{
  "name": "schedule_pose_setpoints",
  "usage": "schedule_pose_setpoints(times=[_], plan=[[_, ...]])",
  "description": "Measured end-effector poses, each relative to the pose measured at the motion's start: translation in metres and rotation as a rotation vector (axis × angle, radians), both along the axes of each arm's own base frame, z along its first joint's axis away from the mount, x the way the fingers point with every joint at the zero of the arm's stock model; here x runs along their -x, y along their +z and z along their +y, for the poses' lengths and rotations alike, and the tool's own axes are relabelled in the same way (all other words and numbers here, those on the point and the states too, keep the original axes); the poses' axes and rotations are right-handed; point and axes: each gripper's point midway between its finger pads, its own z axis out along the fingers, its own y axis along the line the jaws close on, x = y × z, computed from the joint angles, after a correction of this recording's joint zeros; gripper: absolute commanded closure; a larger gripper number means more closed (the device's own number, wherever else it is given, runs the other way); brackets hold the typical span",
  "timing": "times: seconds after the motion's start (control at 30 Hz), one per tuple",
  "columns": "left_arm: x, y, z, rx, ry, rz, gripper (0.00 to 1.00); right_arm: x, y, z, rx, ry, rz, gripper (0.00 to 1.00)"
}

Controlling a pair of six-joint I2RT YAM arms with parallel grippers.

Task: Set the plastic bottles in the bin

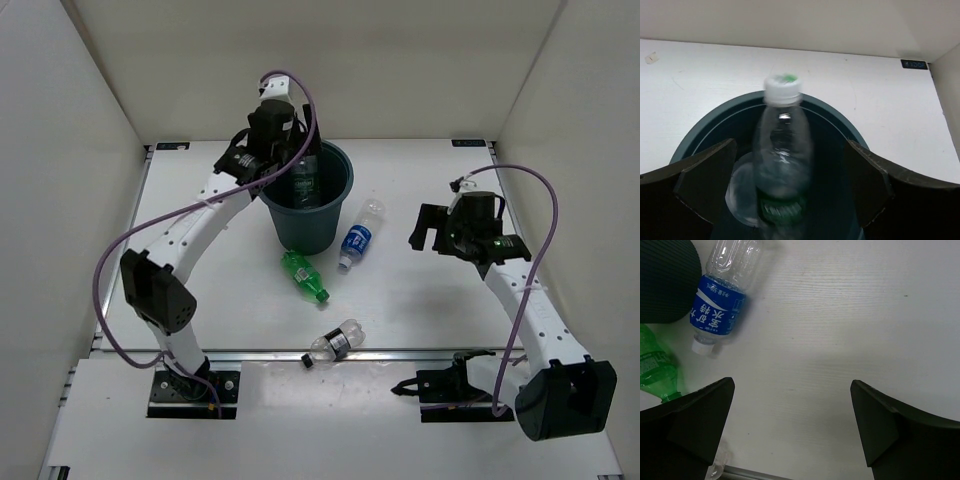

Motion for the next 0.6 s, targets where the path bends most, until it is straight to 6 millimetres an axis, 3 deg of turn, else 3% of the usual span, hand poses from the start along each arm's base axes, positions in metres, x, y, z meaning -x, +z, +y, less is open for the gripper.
schedule_pose_setpoints(times=[0.13,0.23,0.3,0.37,0.47,0.57,0.6], plan=[[0.033,0.032,0.020,0.014,0.007,-0.052,0.01,-0.013,-0.001,0.008,-0.003,-0.004,0.018,0.01],[0.077,0.053,0.058,0.047,0.049,-0.094,0.01,-0.029,-0.002,0.018,-0.016,-0.012,0.033,0.01],[0.109,0.050,0.090,0.072,0.088,-0.096,0.01,-0.045,-0.002,0.026,-0.027,-0.017,0.032,0.01],[0.140,0.032,0.129,0.093,0.160,-0.074,0.02,-0.061,-0.002,0.036,-0.043,-0.021,0.031,0.01],[0.172,-0.016,0.179,0.082,0.285,0.017,0.01,-0.087,-0.005,0.051,-0.074,-0.026,0.022,0.01],[0.194,-0.076,0.201,0.057,0.360,0.156,0.01,-0.112,-0.016,0.068,-0.095,-0.032,0.034,0.01],[0.204,-0.105,0.203,0.052,0.371,0.226,0.01,-0.121,-0.022,0.074,-0.096,-0.033,0.043,0.01]])
